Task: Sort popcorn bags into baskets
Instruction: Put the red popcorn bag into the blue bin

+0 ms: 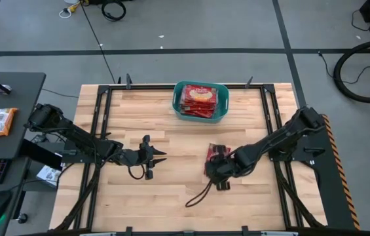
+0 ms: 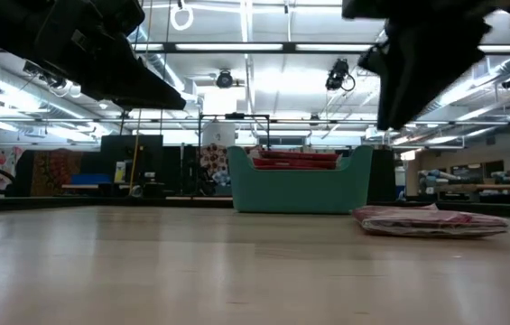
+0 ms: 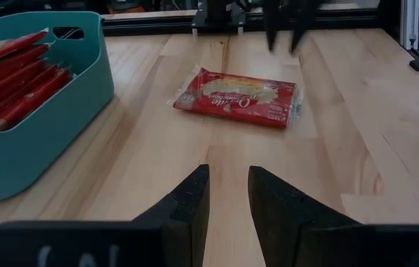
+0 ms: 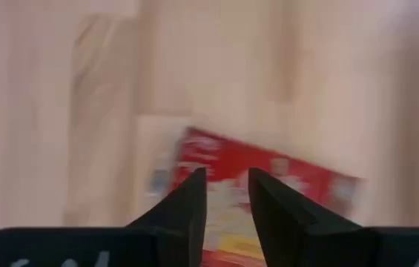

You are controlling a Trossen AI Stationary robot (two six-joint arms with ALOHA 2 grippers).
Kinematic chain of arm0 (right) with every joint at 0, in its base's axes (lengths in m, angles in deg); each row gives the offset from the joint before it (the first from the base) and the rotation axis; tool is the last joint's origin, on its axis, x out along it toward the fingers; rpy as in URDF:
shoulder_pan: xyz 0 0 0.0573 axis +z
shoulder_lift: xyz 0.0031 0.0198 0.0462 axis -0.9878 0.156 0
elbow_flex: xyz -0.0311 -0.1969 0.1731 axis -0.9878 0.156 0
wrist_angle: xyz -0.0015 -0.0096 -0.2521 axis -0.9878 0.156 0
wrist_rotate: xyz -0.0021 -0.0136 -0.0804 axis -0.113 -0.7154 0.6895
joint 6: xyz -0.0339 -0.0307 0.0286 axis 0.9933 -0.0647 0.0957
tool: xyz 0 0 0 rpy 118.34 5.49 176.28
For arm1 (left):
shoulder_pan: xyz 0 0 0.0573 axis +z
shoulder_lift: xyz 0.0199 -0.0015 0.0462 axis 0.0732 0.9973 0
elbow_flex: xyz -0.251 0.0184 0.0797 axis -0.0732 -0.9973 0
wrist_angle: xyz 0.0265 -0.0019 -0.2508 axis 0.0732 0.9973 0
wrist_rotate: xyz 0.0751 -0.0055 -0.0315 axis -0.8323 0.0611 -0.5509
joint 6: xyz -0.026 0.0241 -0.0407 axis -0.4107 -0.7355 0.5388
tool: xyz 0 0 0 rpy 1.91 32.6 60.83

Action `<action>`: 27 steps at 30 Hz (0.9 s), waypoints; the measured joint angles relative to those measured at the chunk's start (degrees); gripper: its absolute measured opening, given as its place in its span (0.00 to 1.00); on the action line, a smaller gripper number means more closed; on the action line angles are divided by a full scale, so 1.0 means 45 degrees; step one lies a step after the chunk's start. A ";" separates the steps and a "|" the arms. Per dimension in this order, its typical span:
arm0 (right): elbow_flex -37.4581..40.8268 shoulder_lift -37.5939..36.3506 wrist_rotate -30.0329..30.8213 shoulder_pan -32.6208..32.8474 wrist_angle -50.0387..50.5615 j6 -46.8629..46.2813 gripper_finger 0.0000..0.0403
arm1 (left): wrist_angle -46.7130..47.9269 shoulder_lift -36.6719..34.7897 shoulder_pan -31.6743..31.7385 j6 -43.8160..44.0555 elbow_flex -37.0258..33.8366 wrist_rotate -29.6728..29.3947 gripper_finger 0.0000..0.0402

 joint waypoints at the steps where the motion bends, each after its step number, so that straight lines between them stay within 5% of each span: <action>1: 0.0000 0.0278 -0.0257 0.0063 -0.0181 -0.0007 0.28 | -0.0015 0.0000 0.0000 0.0000 0.0005 0.0000 0.25; 15: -0.0010 0.2684 -0.0603 -0.0168 -0.2094 -0.0661 0.63 | 0.0079 0.0000 0.0000 0.0000 0.0005 -0.0002 0.25; 23: -0.0034 0.2357 -0.0486 -0.1019 -0.1497 -0.5294 0.64 | 0.0053 0.0000 0.0000 0.0000 0.0005 0.0000 0.25; 27: -0.0021 0.2277 -0.1664 -0.1777 0.0607 -0.7019 0.62 | 0.0074 0.0000 0.0002 0.0087 0.0005 0.0008 0.25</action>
